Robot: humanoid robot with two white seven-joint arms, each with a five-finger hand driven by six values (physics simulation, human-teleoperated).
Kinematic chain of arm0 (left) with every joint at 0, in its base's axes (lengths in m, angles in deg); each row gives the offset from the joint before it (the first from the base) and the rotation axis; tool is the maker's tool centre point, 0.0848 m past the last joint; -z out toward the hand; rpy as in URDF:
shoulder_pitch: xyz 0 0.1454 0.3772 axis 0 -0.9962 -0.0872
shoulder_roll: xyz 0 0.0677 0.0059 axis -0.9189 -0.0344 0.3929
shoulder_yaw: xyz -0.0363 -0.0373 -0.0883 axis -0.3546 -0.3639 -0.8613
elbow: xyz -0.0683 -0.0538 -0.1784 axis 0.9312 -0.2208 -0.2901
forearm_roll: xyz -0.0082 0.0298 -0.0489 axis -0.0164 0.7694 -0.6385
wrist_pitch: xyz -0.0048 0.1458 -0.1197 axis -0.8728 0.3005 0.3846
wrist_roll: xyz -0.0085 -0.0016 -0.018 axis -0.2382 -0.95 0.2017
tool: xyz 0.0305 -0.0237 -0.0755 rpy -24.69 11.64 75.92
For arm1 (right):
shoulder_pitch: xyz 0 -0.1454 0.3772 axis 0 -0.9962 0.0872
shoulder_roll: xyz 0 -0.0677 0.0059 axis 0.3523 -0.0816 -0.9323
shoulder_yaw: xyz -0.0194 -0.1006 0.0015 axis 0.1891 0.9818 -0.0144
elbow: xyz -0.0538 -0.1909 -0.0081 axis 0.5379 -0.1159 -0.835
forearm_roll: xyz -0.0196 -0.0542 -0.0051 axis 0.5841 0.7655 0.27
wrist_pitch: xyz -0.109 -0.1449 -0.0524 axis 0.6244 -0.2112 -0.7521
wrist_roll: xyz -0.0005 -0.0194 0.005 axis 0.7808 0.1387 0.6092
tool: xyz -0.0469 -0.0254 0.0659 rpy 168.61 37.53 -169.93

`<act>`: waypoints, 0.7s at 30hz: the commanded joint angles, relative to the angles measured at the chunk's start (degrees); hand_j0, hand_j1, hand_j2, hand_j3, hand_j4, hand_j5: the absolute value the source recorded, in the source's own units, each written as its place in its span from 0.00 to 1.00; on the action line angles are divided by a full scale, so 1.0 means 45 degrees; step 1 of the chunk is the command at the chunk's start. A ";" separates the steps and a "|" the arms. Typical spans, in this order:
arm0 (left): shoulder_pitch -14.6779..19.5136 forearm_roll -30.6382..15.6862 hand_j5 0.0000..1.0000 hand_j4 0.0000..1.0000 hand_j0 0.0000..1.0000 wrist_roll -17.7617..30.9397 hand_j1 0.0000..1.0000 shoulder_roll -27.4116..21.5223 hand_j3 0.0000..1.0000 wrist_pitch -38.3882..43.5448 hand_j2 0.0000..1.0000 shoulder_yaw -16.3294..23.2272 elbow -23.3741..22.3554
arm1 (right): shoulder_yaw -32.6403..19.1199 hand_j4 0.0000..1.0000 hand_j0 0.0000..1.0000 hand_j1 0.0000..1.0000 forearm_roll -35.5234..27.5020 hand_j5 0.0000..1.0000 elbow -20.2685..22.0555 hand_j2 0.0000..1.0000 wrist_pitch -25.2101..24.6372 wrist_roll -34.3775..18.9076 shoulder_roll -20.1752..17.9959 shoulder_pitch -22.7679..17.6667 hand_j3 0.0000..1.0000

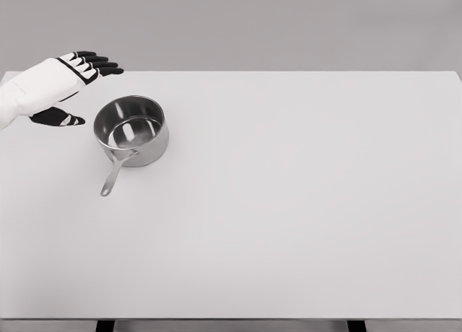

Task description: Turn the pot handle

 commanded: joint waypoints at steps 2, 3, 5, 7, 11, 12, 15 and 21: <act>-0.0039 -0.0075 1.00 1.00 1.00 -0.0006 1.00 -0.0031 1.00 0.0025 1.00 -0.0016 0.0006 | 0.0014 1.00 1.00 1.00 0.0012 1.00 0.0012 1.00 0.0038 0.0077 0.0000 0.0000 1.00; -0.0039 -0.0075 1.00 1.00 1.00 -0.0006 1.00 -0.0031 1.00 0.0025 1.00 -0.0016 0.0006 | 0.0033 1.00 1.00 1.00 0.0012 1.00 -0.0007 1.00 0.0000 0.0058 0.0000 0.0000 1.00; -0.0020 -0.0094 1.00 1.00 1.00 -0.0006 1.00 -0.0012 1.00 0.0025 1.00 -0.0035 0.0025 | -0.0005 1.00 1.00 1.00 0.0012 1.00 -0.0008 1.00 -0.0020 0.0038 0.0000 0.0000 1.00; -0.0039 -0.0211 1.00 1.00 1.00 -0.0123 1.00 0.0183 1.00 0.0025 1.00 -0.0093 0.0454 | 0.0053 1.00 1.00 1.00 0.0012 1.00 -0.0008 1.00 -0.0040 0.0038 0.0000 0.0000 1.00; -0.0586 -0.1286 1.00 1.00 1.00 -0.0765 1.00 0.0164 1.00 0.0025 1.00 -0.0231 0.1099 | 0.0014 1.00 1.00 1.00 0.0012 1.00 -0.0008 1.00 -0.0040 0.0038 0.0000 0.0000 1.00; -0.0839 -0.1247 1.00 1.00 1.00 -0.1585 1.00 0.0106 1.00 0.0025 1.00 -0.0211 0.1236 | 0.0014 1.00 1.00 1.00 0.0012 1.00 -0.0008 1.00 -0.0040 0.0038 0.0000 0.0000 1.00; -0.1562 -0.0876 1.00 1.00 1.00 -0.2096 1.00 -0.0285 1.00 0.0025 1.00 -0.0153 0.2309 | 0.0014 1.00 1.00 1.00 0.0012 1.00 -0.0008 1.00 -0.0040 0.0038 0.0000 0.0000 1.00; -0.1562 0.0432 1.00 1.00 1.00 -0.2096 1.00 0.0183 1.00 0.0025 1.00 0.1936 0.2916 | 0.0014 1.00 1.00 1.00 0.0012 1.00 -0.0008 1.00 -0.0040 0.0038 0.0000 0.0000 1.00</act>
